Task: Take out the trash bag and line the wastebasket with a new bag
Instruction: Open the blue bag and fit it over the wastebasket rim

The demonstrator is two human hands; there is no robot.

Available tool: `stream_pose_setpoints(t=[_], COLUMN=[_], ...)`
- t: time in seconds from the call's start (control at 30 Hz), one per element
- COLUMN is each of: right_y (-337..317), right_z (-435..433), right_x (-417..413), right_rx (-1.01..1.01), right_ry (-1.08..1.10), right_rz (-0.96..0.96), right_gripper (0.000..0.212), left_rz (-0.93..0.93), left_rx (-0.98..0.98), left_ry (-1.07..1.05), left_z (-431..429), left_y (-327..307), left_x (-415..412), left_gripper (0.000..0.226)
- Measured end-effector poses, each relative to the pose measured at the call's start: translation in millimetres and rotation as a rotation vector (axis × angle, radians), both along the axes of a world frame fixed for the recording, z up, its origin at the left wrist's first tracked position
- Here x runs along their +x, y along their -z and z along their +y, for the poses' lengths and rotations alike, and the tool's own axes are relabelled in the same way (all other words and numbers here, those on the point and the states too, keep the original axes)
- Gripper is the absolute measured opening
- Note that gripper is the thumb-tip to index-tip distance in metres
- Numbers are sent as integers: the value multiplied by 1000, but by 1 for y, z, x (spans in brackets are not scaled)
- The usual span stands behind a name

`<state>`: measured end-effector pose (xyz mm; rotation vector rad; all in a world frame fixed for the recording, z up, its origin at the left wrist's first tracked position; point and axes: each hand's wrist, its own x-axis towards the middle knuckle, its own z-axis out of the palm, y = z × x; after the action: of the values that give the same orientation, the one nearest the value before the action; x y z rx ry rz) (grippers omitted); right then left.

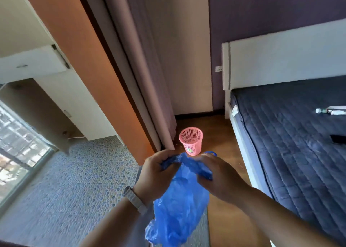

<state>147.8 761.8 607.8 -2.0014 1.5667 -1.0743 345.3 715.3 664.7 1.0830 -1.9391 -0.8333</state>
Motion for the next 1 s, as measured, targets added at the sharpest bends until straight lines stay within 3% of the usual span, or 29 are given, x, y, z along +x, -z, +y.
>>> stream_pose_setpoints(t=[0.13, 0.37, 0.47, 0.57, 0.73, 0.83, 0.93, 1.0], right_y=[-4, -3, 2, 10, 17, 13, 5, 0], right_z=[-38, -85, -111, -141, -218, -278, -342, -383], right_x=[-59, -128, -146, -153, -163, -169, -168, -164], right_rx=[-21, -32, -40, 11, 15, 48, 69, 76], right_ry=[37, 101, 106, 111, 85, 90, 102, 101], right_rz=[19, 5, 72, 67, 109, 143, 173, 207], right_gripper=[41, 37, 24, 24, 19, 13, 24, 23], left_rz=[-41, -79, -61, -17, 82, 119, 147, 174], left_rx=[-60, -146, -114, -70, 33, 101, 149, 179], left_ry=[23, 74, 82, 104, 107, 90, 55, 42], left_z=[-47, -106, -142, -174, -255, -312, -374, -414], left_y=[-9, -5, 4, 16, 36, 46, 50, 52], left_x=[-60, -133, -154, -165, -173, -179, -179, -177], left_gripper=[32, 28, 30, 15, 36, 23, 5, 4])
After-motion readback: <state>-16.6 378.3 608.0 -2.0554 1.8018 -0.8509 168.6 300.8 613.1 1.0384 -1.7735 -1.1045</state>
